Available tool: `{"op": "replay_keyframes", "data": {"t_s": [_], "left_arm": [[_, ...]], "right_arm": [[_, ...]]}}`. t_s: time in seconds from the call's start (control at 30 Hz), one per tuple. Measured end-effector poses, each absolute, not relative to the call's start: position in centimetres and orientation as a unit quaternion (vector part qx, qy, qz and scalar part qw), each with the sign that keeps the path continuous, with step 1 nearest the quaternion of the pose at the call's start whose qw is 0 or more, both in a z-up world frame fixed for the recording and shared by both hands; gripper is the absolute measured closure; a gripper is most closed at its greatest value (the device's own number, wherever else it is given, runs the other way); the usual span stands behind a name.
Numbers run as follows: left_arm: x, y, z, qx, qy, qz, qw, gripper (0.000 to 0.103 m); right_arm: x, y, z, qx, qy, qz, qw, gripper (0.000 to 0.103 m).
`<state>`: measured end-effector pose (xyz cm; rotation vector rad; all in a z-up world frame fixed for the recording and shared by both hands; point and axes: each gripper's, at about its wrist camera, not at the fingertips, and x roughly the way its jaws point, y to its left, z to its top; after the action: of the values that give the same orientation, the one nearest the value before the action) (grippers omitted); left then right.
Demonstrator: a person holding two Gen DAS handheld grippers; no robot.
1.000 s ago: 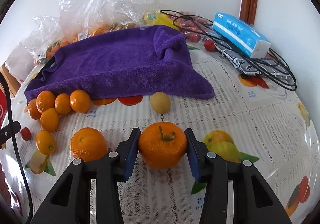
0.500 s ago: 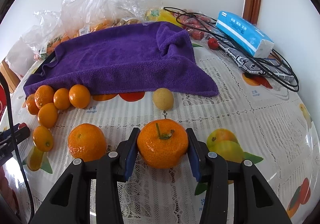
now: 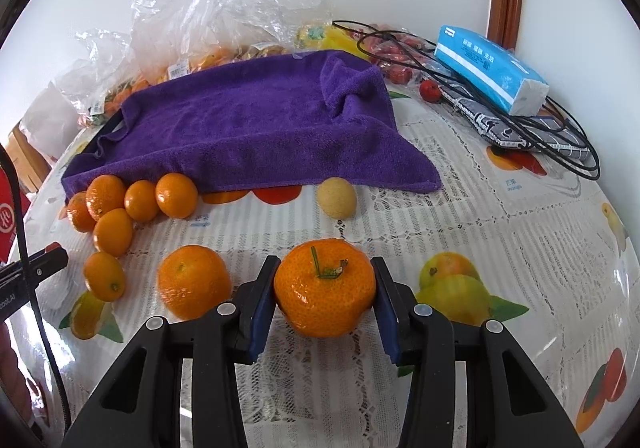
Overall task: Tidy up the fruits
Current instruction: 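Carry the apple and orange over the purple towel tray and release both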
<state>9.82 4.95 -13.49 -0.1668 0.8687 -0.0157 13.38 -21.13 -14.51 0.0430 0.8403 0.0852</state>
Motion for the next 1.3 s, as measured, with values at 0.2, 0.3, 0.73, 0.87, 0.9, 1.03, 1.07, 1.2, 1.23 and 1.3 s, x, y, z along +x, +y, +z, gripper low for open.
{"op": "replay_keyframes", "data": {"t_s": [0.2, 0.3, 0.73, 0.87, 0.9, 1.03, 1.07, 1.2, 1.23, 1.3], "left_arm": [[9.6, 5.2, -11.9, -0.084, 0.408, -0.004, 0.909, 0.079], [10.0, 5.1, -10.9, -0.074, 0.400, -0.002, 0.914, 0.079], [13.6, 4.9, -7.0, -0.076, 0.362, -0.008, 0.929, 0.079], [15.2, 4.8, -5.9, -0.067, 0.348, 0.000, 0.935, 0.079], [15.6, 4.9, -5.7, -0.067, 0.346, 0.001, 0.936, 0.079], [17.4, 5.1, -5.3, -0.069, 0.342, 0.001, 0.937, 0.079], [17.9, 5.1, -5.3, -0.068, 0.340, 0.001, 0.938, 0.079], [19.6, 5.5, -5.5, -0.075, 0.341, 0.000, 0.937, 0.079], [20.1, 5.6, -5.6, -0.077, 0.343, 0.000, 0.936, 0.079], [20.9, 5.7, -5.8, -0.076, 0.345, 0.001, 0.936, 0.079]], "right_arm": [[12.6, -20.6, -12.4, 0.018, 0.386, 0.052, 0.921, 0.058], [12.6, -20.3, -10.9, 0.018, 0.371, 0.058, 0.926, 0.058], [16.4, -19.6, -5.6, 0.006, 0.323, 0.061, 0.944, 0.058], [17.9, -19.0, -4.6, 0.007, 0.313, 0.068, 0.947, 0.058], [18.3, -18.9, -4.4, 0.006, 0.310, 0.069, 0.948, 0.058], [20.0, -18.1, -3.5, 0.004, 0.299, 0.075, 0.951, 0.058], [20.2, -18.0, -3.4, 0.004, 0.296, 0.078, 0.952, 0.058], [22.0, -17.2, -3.1, 0.006, 0.291, 0.089, 0.953, 0.058], [22.6, -17.0, -3.0, 0.006, 0.290, 0.092, 0.953, 0.058], [23.4, -16.7, -3.0, 0.007, 0.289, 0.095, 0.952, 0.058]]}}
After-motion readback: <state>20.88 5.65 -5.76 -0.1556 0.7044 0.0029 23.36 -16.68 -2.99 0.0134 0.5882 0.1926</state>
